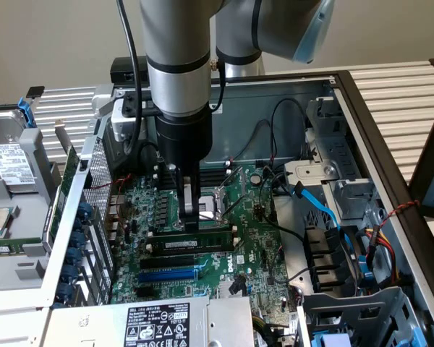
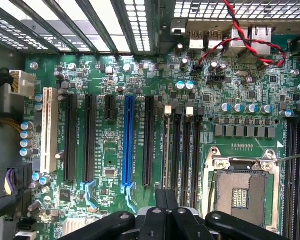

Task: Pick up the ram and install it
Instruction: 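Press down the ram until it locks into place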

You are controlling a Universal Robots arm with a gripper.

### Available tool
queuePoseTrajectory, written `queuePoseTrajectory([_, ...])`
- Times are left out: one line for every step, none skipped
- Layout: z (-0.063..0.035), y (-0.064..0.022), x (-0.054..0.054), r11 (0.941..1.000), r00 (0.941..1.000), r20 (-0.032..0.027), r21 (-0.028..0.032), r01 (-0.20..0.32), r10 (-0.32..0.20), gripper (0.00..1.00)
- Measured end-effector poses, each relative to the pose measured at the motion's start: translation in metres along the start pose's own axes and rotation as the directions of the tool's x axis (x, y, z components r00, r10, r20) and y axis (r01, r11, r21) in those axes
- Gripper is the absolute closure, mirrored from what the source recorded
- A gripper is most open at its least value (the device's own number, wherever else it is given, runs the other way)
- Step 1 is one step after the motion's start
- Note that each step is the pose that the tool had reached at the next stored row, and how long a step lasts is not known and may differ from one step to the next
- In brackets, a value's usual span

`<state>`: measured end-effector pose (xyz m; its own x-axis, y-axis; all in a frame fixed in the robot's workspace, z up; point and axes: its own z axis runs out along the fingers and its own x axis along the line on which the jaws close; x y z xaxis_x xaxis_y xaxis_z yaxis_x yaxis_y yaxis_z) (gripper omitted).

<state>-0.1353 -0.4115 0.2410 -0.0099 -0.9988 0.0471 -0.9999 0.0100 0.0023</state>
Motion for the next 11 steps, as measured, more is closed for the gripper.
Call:
queuePoseTrajectory([0.0,0.0,0.0,1.0,1.0,-0.0018,-0.0001,0.0,0.0,0.89])
queuePoseTrajectory([-0.0001,0.0,0.0,1.0,1.0,-0.003,-0.0001,0.0,0.0,0.89])
queuePoseTrajectory([0.0,0.0001,0.0,1.0,1.0,-0.0038,-0.0001,0.0,0.0,0.89])
queuePoseTrajectory([0.0002,0.0,0.0,1.0,1.0,-0.0042,0.0001,0.0,0.0,0.89])
queuePoseTrajectory([0.0004,0.0,0.0,1.0,1.0,-0.0042,0.0003,0.0,0.0,0.89])
queuePoseTrajectory([0.0006,0.0,0.0,1.0,1.0,-0.0042,0.0006,0.0,0.0,0.89])
queuePoseTrajectory([0.0009,0.0,-0.0001,1.0,1.0,-0.0042,0.001,0.0,0.0,0.89])
queuePoseTrajectory([0.0012,-0.0001,-0.0001,1.0,1.0,-0.0042,0.0014,0.0,0.0,0.89])
queuePoseTrajectory([0.0017,-0.0002,-0.0002,1.0,1.0,-0.0039,0.0019,0.0,0.0,0.89])
queuePoseTrajectory([0.0022,-0.0003,-0.0003,1.0,1.0,-0.004,0.002,0.0,0.0,0.89])
queuePoseTrajectory([0.0027,-0.0004,-0.0005,1.0,1.0,-0.0042,0.002,0.0,0.0,0.89])
